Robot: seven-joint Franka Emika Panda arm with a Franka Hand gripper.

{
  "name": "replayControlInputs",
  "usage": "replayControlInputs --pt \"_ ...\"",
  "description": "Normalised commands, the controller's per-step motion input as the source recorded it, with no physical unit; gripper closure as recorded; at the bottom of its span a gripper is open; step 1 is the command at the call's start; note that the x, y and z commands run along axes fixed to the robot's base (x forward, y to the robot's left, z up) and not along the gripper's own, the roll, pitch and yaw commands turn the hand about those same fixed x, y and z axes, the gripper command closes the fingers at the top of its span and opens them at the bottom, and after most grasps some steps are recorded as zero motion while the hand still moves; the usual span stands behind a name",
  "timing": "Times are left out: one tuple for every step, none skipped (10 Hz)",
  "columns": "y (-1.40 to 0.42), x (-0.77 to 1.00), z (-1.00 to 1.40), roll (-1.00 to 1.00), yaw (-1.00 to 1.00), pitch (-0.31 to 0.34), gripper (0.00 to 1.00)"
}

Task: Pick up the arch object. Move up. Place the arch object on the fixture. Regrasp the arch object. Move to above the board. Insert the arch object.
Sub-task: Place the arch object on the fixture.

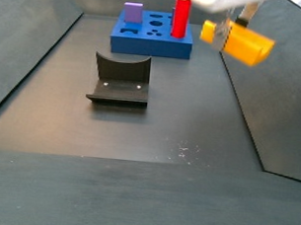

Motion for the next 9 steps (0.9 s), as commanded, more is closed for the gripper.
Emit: replayControlInputs --pt "0.02 0.00 0.37 0.07 -0.01 0.089 1.00" --pt "-0.17 1.00 -0.36 0.06 -1.00 0.101 1.00" --pt "-0.17 1.00 -0.40 0.06 -1.00 0.105 1.00" --pt "-0.14 1.00 -0.37 0.05 -1.00 0.106 1.00" --pt "-0.13 1.00 -0.35 0.05 -1.00 0.106 1.00" --pt "-0.12 1.00 -0.31 0.06 -1.00 0.113 1.00" --pt "-0.11 1.00 -0.30 0.07 -1.00 0.120 1.00" --pt "-0.10 1.00 -0.28 0.08 -1.00 0.129 1.00" --pt "-0.09 1.00 -0.27 0.09 -1.00 0.136 1.00"
